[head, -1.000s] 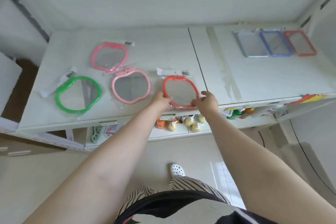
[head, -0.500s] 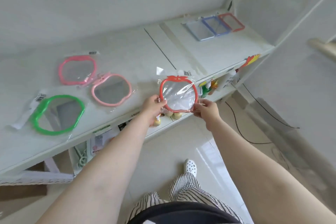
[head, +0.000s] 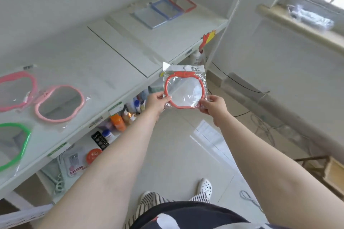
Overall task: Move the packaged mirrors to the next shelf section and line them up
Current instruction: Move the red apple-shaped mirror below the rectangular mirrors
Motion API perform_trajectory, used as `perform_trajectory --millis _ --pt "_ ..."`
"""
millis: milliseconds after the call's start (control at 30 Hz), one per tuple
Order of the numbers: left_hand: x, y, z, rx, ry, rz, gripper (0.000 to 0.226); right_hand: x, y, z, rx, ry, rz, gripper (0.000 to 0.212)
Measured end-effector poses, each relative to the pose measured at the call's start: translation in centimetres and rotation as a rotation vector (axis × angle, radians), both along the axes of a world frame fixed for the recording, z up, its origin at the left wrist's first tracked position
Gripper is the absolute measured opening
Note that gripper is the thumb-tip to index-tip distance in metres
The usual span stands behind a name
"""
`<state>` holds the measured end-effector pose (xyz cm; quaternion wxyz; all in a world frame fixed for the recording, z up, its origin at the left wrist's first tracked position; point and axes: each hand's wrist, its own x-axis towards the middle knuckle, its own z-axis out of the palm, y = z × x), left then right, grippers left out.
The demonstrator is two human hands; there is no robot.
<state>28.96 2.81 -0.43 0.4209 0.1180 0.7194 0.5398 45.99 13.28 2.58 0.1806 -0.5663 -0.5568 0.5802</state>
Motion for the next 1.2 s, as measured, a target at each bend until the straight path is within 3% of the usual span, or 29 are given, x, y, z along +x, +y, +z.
perform_trajectory --millis 300,433,567,833,1033,1200 --pt "10.9 9.1 -1.3 -0.016 -0.006 -0.019 0.032 10.9 9.2 -1.9 -0.031 -0.068 -0.034 0.024" --pt "14.6 12.4 -1.4 -0.033 0.010 -0.009 0.032 14.2 12.8 -1.7 0.000 -0.085 -0.005 0.008" --pt "16.7 15.4 -0.1 -0.024 0.045 -0.007 0.034 16.2 15.7 -0.9 0.052 -0.082 0.016 0.005" --pt "16.1 21.0 2.7 -0.061 0.119 -0.029 0.054 15.5 21.5 -1.5 0.032 -0.036 -0.033 0.018" --pt "13.0 26.8 3.4 -0.039 0.102 -0.064 0.049 12.6 27.1 -0.2 0.084 -0.019 -0.048 0.028" --pt "9.3 32.6 4.0 0.015 0.047 -0.106 0.038 9.4 32.6 1.5 0.117 -0.012 -0.055 0.012"
